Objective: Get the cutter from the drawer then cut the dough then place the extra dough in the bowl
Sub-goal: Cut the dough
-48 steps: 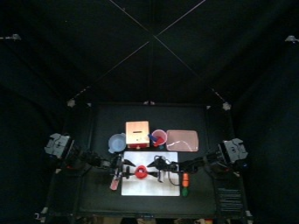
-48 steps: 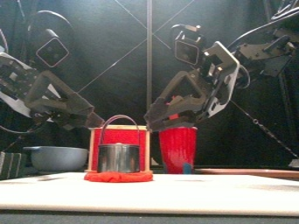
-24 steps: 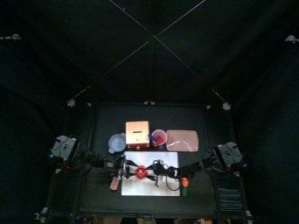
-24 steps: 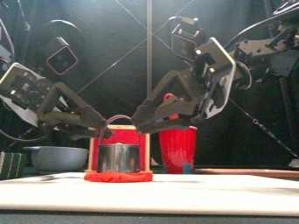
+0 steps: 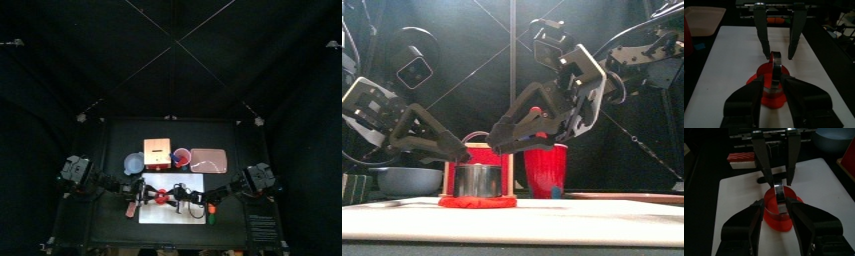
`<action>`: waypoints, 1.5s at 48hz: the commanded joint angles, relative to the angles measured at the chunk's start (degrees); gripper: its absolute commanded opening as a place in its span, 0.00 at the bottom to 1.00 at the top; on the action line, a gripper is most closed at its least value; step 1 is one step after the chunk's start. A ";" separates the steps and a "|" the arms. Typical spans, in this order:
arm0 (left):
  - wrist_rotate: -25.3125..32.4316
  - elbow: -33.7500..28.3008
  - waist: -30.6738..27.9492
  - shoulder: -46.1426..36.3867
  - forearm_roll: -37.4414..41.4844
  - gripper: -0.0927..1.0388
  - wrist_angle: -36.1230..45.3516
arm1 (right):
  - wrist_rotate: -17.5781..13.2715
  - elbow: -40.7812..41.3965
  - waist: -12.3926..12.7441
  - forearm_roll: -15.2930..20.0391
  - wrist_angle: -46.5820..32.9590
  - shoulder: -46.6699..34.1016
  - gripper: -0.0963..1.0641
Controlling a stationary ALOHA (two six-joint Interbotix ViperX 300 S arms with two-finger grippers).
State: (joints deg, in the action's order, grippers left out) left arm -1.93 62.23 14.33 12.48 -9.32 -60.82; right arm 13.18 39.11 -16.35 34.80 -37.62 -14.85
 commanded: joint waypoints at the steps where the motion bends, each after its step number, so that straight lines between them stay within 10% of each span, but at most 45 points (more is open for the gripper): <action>1: 0.09 -0.70 -0.18 -0.53 0.09 0.64 -0.35 | 0.09 -0.97 0.09 0.09 -0.09 1.05 0.74; 13: 0.09 -0.62 0.53 0.26 0.00 0.64 -0.09 | 0.00 -1.32 0.09 0.00 0.88 0.35 0.62; 72: -2.46 -0.88 1.93 4.31 -3.16 0.63 3.52 | -0.62 -2.37 -0.79 1.93 10.11 -2.81 0.62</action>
State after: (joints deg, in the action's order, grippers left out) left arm -3.87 61.00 15.82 16.79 -12.48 -58.54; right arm 12.66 36.65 -16.08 36.30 -29.09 -17.75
